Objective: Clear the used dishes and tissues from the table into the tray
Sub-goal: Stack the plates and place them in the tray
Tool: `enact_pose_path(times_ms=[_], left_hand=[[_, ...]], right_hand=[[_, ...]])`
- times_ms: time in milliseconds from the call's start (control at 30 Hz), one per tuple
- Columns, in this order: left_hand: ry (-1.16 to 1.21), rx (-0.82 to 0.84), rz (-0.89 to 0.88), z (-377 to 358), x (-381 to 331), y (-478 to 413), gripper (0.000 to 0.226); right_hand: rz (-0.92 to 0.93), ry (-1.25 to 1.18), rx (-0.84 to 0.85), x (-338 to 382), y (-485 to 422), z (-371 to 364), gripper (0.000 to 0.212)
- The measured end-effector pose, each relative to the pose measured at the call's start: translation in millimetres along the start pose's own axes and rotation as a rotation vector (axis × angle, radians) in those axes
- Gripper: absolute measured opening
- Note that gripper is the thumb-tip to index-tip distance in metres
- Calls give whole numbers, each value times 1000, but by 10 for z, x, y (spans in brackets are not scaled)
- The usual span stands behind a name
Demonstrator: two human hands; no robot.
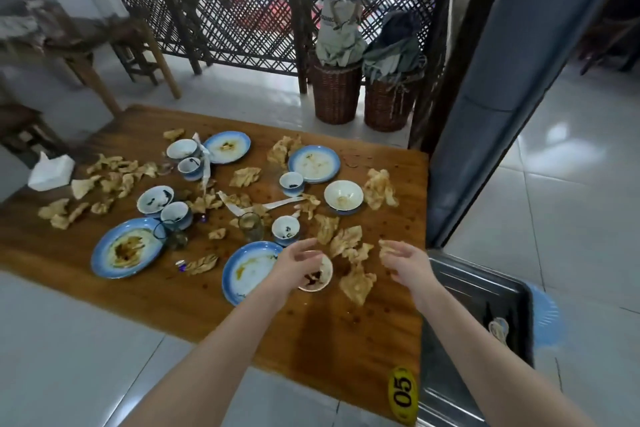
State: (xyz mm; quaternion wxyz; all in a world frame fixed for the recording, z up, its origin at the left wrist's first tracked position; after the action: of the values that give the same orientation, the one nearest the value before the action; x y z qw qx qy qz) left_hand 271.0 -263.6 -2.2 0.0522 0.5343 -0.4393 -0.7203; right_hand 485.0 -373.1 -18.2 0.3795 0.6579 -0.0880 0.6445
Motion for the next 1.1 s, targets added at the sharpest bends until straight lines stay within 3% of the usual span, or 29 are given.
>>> enact_pose_path(times_ms=[200,333,467,767,1100], left_hand=[[46,-65,73,883,366,4,40],[53,-94,117,1275,526,-16,37],[48,-183,124,1611,676,-65,38],[7,-270,187,1870,933,-157,52],[-57,-154,248,2030,915,-452,56]], right_hand=[[-57,21,-30,-143,292,-716,37],[-85,71,-27,-218,390,-1098,31],[-138,86,38,-379,489,-1436,22],[-290,215,218,-863,665,-1889,25],[-348,130,34,-1011,480,-2204,48]])
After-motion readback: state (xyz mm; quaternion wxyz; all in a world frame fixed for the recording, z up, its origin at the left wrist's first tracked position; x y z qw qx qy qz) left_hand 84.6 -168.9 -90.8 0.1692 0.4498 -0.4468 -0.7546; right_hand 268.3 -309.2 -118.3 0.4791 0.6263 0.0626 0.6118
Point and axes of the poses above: each hand's wrist, its own y-axis away from the middle knuckle, its own z-axis out of the back of the hand, x = y × z, the point moved 6 cm from there along -y, towards the middle knuckle, and after that the axes turned 10 degrees about z, right-handed, at the moved point
